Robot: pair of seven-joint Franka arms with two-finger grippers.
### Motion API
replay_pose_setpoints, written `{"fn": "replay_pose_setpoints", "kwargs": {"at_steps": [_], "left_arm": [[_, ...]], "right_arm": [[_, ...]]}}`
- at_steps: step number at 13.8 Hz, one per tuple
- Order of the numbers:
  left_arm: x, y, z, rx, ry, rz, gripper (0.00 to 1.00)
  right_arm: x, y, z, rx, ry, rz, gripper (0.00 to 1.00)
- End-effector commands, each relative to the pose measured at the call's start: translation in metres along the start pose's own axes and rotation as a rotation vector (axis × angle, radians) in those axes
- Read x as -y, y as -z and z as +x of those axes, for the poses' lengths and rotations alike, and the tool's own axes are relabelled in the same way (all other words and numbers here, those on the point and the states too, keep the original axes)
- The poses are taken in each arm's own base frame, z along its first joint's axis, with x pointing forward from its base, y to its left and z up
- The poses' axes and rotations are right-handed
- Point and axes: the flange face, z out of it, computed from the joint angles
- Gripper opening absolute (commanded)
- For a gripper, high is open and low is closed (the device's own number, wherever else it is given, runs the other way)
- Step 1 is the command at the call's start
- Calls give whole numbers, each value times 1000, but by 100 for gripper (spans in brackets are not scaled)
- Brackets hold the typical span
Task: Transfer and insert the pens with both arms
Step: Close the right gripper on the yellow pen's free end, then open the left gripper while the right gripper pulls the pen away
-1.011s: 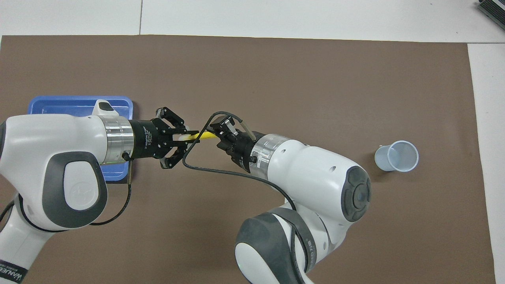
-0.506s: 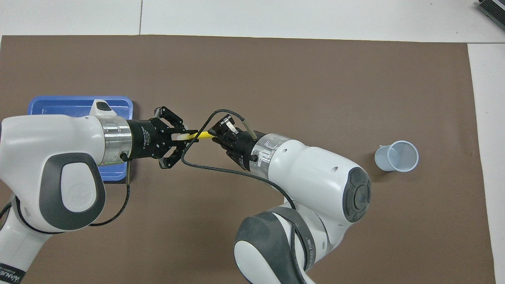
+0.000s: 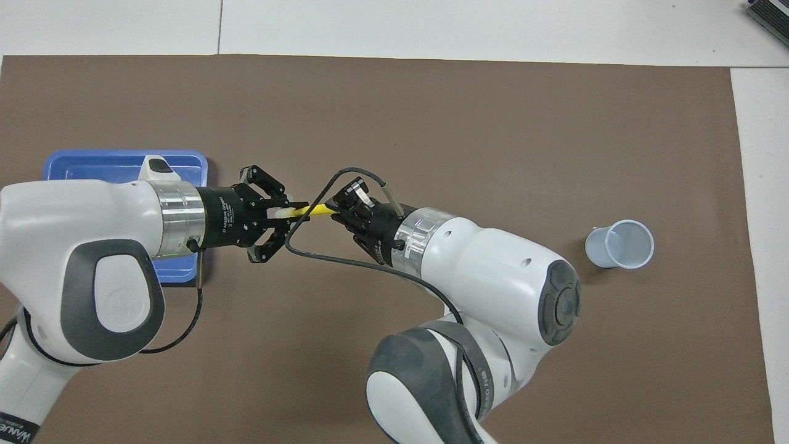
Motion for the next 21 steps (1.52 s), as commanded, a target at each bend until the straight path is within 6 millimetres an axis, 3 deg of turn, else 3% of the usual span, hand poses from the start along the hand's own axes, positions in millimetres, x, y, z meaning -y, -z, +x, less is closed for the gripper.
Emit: {"fn": "replay_pose_setpoints", "kwargs": {"at_steps": [1,2,3,8,10,14,17,21], "left_arm": [[15,4,-8,10,-49,-3,37],[19,5,-8,10,-99,2,39],[24,5,-5,5,-131,7,48],[31,7,7,-2,-241,19,58],[32,7,8,-3,-240,22,68],[32,11,16,-7,-229,18,81],[33,19,30,-4,-344,49,82],[40,37,67,-71,-619,189,82]], "right_arm": [[7,1,6,-14,-41,49,0],[7,1,6,-14,-39,49,0],[7,1,6,-14,-33,49,0],[0,0,8,-1,60,10,0],[-6,3,25,40,167,-74,0],[-12,7,37,65,263,-130,0],[-22,22,74,81,454,-270,0],[-36,62,120,92,734,-487,0]]}}
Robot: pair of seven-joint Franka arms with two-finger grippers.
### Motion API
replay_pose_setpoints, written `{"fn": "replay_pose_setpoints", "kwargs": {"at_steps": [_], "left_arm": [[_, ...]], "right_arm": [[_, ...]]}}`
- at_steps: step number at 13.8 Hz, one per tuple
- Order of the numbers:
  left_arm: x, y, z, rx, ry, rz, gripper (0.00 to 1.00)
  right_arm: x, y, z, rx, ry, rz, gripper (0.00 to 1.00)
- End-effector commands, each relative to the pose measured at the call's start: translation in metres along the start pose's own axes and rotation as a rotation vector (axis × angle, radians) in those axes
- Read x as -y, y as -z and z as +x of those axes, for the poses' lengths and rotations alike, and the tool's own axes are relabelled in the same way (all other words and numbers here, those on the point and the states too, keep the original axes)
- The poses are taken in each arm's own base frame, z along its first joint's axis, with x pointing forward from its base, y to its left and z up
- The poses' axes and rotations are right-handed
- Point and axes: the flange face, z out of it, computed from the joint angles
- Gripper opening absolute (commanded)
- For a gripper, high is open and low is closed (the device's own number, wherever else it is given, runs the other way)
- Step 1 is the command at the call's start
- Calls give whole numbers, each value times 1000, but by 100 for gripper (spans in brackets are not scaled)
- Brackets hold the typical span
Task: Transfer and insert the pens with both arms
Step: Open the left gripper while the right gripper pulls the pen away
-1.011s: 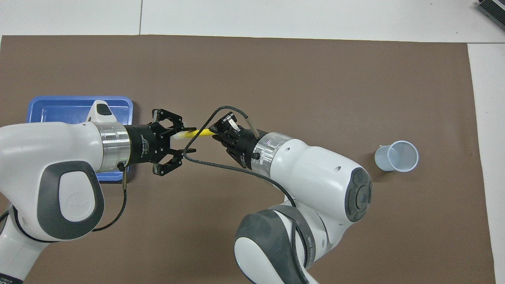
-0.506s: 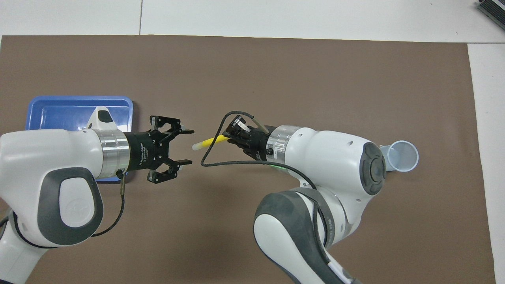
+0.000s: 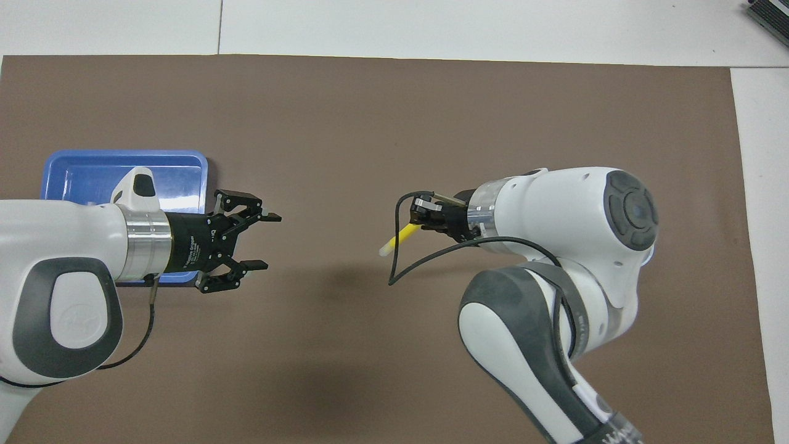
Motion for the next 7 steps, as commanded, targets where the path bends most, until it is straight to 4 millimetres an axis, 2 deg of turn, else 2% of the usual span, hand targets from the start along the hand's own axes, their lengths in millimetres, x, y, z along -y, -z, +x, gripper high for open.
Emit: {"fn": "replay_pose_setpoints", "kwargs": {"at_steps": [1,3,5,7], "left_arm": [[26,14,12,-53,-202,122,82],[36,22,29,-94,-353,198,81],[47,39,54,-108,-490,234,80],[56,54,74,-141,-621,284,78]], "right_arm": [[-35,31,9,24,202,-132,0],[-64,59,19,44,356,-233,0],[-93,89,28,77,470,-275,0],[-113,111,31,113,554,-338,0]]}}
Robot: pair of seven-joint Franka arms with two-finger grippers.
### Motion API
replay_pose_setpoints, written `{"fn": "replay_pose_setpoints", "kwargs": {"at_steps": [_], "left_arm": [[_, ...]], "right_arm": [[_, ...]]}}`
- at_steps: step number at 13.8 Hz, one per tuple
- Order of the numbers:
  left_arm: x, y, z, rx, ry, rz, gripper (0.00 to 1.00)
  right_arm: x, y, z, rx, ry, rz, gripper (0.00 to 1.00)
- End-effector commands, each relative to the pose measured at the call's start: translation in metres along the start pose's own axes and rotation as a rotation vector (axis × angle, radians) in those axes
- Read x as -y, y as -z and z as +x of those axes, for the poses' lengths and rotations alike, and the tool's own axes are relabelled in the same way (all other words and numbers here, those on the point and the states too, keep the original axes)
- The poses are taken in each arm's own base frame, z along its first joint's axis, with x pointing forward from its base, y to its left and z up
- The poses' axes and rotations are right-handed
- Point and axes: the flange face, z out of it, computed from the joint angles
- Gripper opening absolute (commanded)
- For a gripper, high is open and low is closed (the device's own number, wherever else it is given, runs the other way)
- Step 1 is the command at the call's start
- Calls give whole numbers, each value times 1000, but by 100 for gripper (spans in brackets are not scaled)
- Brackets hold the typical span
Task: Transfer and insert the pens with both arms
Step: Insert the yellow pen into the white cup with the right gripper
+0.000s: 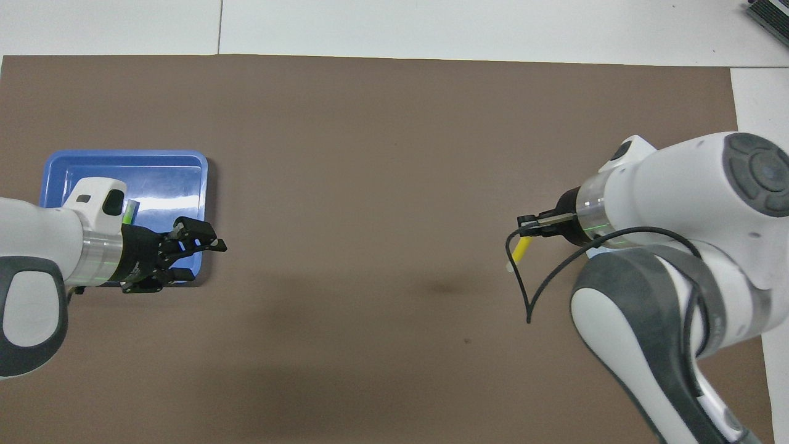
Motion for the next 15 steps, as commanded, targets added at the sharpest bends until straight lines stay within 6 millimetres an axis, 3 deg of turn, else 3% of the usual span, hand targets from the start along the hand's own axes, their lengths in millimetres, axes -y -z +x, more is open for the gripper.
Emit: {"fn": "replay_pose_setpoints", "kwargs": {"at_steps": [1,3,5,9,11,15], "left_arm": [[29,12,7,-38,-174,82,77],[52,16,23,-57,-296,157,77],[70,15,40,-76,-404,207,77],[102,4,76,-111,-536,300,77],[110,-2,87,-116,-583,316,76],[126,-19,113,-140,-641,359,75]], "right_arm": [[-24,27,-15,34,142,-100,0],[-34,34,-19,84,279,-193,0],[-59,37,-22,107,404,-277,0],[-131,7,-31,42,548,-312,0],[-138,-11,-32,45,526,-306,0],[-133,-19,-31,39,433,-291,0]]}}
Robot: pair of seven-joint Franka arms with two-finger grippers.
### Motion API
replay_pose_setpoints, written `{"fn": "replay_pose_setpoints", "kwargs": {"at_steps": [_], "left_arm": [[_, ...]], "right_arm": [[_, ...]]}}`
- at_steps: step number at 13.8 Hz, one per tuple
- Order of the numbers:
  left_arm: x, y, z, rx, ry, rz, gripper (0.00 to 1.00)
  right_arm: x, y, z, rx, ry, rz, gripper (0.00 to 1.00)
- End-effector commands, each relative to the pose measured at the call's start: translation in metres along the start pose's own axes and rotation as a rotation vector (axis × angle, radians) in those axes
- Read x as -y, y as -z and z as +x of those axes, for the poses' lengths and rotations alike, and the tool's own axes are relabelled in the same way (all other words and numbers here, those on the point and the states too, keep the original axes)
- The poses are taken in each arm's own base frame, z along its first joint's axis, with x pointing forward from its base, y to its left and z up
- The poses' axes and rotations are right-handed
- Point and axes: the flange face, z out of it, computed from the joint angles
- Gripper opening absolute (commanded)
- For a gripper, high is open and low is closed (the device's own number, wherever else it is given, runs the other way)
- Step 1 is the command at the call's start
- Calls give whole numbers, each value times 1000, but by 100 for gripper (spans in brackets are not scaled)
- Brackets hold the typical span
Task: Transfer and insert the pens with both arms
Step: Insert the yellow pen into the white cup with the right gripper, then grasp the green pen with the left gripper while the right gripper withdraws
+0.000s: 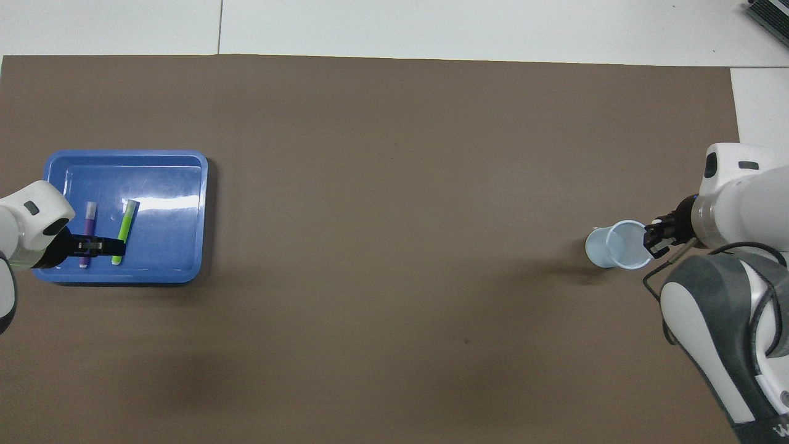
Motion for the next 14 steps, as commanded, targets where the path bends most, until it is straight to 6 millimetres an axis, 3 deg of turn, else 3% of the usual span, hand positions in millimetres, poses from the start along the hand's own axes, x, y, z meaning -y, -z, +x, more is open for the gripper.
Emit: {"fn": "replay_pose_setpoints", "kwargs": {"at_steps": [1,6,8,10,12,13,14], "left_arm": [[11,-20,11,-8,-42,18,75],[17,-60,23,-38,-37,12,74],[19,-66,28,-47,-36,11,74],[20,-67,32,-52,-36,11,74],[22,-72,35,-53,-34,8,74],[22,-77,38,-51,-33,5,74],[23,-83,40,-58,-32,5,74]], "right_arm": [[6,-5,1,0,-44,-1,0],[7,-20,8,-15,-76,5,0],[10,-27,8,-24,-85,22,3],[11,-28,8,-29,-84,24,41],[10,-28,8,-29,-83,24,58],[10,-27,8,-29,-82,24,78],[10,-25,10,-34,-82,26,85]]}}
